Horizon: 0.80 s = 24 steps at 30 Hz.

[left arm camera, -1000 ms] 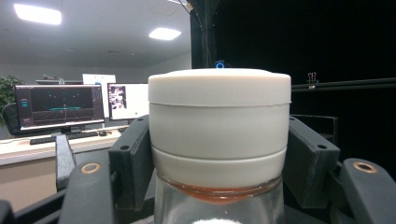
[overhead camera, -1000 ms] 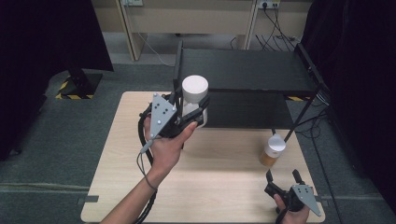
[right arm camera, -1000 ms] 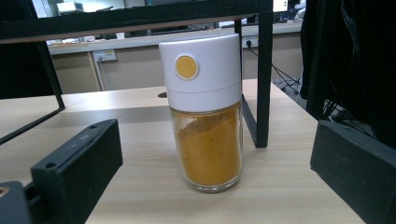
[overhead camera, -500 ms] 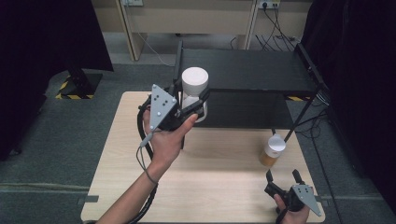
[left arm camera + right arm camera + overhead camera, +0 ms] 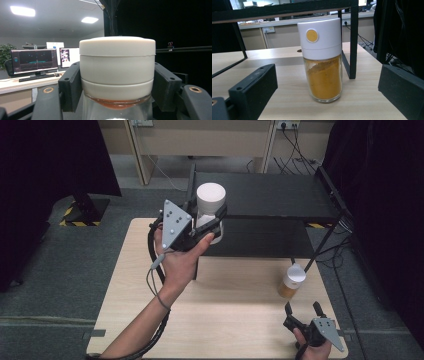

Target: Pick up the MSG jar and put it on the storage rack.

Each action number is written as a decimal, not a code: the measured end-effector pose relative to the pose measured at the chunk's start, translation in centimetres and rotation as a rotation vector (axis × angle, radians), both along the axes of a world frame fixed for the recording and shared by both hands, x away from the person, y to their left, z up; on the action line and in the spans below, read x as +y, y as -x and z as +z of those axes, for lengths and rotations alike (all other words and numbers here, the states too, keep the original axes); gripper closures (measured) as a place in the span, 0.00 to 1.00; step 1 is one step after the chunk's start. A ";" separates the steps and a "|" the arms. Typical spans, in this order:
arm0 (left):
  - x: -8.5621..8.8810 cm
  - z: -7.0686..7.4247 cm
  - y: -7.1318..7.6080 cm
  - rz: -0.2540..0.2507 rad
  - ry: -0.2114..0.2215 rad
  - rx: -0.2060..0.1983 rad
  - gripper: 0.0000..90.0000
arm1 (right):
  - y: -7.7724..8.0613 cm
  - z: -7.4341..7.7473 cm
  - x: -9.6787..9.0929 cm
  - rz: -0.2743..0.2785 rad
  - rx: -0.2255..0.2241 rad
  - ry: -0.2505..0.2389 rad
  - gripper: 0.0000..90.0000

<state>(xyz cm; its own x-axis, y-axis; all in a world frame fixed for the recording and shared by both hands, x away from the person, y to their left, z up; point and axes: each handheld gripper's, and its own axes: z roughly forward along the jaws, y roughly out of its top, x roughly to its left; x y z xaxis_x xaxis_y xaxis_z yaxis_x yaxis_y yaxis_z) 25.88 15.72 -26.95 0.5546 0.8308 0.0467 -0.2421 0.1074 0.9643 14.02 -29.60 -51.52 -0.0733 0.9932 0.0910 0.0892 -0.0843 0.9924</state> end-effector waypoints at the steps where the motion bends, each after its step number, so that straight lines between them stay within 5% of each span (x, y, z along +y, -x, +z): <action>1: 0.0 0.1 0.0 0.001 0.001 0.000 0.38 | 0.0 0.0 0.0 0.000 0.000 0.000 0.03; 24: -0.4 2.7 -1.8 0.029 -0.001 0.023 0.38 | 0.0 -0.1 -0.1 0.003 -0.003 -0.004 0.03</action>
<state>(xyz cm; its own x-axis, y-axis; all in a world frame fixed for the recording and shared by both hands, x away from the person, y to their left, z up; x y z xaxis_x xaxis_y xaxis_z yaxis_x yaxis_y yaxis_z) 27.65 15.29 -24.30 0.5315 0.8464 0.0349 -0.2226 0.0998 0.9698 13.98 -29.69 -51.58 -0.0763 0.9926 0.0949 0.0862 -0.0882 0.9924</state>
